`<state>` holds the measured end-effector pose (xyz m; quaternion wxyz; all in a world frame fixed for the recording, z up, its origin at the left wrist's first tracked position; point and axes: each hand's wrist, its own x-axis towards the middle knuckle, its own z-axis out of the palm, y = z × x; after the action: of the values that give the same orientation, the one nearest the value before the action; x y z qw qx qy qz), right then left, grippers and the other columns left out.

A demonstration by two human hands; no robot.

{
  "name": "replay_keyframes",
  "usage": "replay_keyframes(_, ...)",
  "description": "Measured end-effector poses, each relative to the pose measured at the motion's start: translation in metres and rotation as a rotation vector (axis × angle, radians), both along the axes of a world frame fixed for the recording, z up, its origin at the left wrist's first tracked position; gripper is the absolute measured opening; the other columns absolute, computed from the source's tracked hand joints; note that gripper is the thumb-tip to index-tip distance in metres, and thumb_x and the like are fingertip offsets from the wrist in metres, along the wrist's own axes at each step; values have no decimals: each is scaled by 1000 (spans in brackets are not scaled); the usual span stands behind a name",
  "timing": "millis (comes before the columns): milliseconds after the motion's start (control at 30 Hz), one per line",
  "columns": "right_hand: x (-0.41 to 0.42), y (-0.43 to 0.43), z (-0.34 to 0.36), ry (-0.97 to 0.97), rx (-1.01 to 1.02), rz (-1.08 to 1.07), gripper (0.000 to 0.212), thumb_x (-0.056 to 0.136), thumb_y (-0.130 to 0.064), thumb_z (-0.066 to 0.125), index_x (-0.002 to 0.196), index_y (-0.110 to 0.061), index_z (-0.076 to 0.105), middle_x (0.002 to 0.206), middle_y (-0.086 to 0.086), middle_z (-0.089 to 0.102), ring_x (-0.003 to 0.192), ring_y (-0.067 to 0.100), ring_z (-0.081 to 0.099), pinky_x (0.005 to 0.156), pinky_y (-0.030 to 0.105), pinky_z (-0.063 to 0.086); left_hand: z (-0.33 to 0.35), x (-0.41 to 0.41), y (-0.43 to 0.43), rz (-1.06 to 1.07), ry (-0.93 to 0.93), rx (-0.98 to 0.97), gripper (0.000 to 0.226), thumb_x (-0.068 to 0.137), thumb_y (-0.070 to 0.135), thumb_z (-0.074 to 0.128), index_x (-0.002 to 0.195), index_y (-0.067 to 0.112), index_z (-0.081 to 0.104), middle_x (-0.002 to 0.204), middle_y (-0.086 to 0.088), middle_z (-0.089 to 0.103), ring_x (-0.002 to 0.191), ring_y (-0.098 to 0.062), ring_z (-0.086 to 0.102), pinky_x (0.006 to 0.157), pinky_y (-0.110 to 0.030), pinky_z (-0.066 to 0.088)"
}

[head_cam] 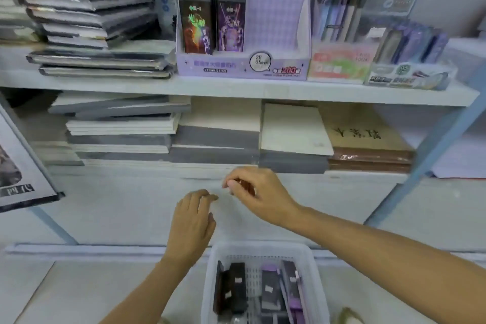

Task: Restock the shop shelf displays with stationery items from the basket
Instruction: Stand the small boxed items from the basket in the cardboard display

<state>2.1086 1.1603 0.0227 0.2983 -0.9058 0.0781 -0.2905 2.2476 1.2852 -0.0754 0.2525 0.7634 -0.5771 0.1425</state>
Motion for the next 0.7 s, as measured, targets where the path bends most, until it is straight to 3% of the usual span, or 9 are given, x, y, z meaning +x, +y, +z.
replay_keyframes(67, -5, -2, -52, 188, 102, -34, 17, 97, -19, 53, 96, -14, 69, 83, -16, 60, 66, 5, 53, 63, 21, 45, -45, -7, 13, -13, 98, 199, 31, 84, 8, 50, 110, 9, 65, 113, -7, 62, 103, -29, 61, 82, -37, 50)
replay_keyframes(133, -9, -6, -101, 383, 201, -83, 17, 98, -22, 53, 98, -15, 68, 84, -9, 66, 68, 9, 57, 68, 28, 50, -84, -14, 24, 1, 197, 405, 35, 91, 10, 54, 125, 14, 58, 134, -4, 55, 125, -24, 51, 100, -36, 43)
replay_keyframes(233, -18, -10, -168, 616, 384, -165, 19, 97, -24, 53, 107, -13, 65, 97, 0, 69, 82, 15, 63, 79, 33, 53, -132, -23, 36, 23, 288, 661, 52, 103, 27, 35, 152, 20, 22, 161, 6, 17, 147, -12, 15, 118, -28, 17)
replay_keyframes(333, -24, -3, -226, 883, 576, -221, 29, 98, -34, 51, 121, -16, 54, 112, 0, 62, 101, 16, 59, 84, 28, 47, -159, -28, 46, 14, 326, 834, 58, 104, 31, 29, 155, 18, 5, 162, 5, -2, 149, -12, 7, 118, -28, 14)
replay_keyframes(400, -25, 5, -255, 965, 742, -244, 42, 97, -36, 52, 131, -13, 44, 125, 5, 57, 115, 19, 55, 94, 28, 44, -165, -30, 52, -14, 305, 779, 52, 103, 31, 27, 150, 9, 30, 159, -2, 12, 143, -19, 32, 111, -28, 34)
replay_keyframes(467, -22, 14, -275, 943, 871, -300, 52, 97, -36, 54, 138, -8, 39, 136, 9, 51, 125, 24, 50, 100, 30, 40, -167, -32, 58, -28, 275, 713, 62, 103, 34, 12, 129, 5, 61, 143, -8, 49, 118, -23, 61, 87, -31, 55)
replay_keyframes(533, -17, 22, -291, 858, 960, -387, 51, 96, -33, 57, 138, -9, 41, 136, 8, 51, 128, 25, 49, 105, 32, 38, -171, -35, 60, -25, 229, 725, 70, 103, 34, 5, 124, 4, 64, 134, -9, 59, 112, -24, 65, 81, -35, 58)
replay_keyframes(600, -11, 31, -303, 768, 1056, -477, 45, 93, -28, 62, 132, -13, 47, 129, 2, 54, 125, 23, 51, 106, 33, 41, -173, -37, 59, -7, 232, 703, 55, 98, 31, 24, 126, 3, 62, 135, -11, 58, 115, -26, 63, 83, -39, 57)
replay_keyframes(700, 0, 42, -314, 743, 1160, -585, 57, 90, -29, 67, 136, -9, 39, 123, -2, 47, 126, 22, 47, 103, 29, 39, -180, -38, 58, -1, 245, 643, 44, 89, 19, 51, 130, 2, 58, 138, -12, 55, 120, -29, 60, 89, -44, 55)
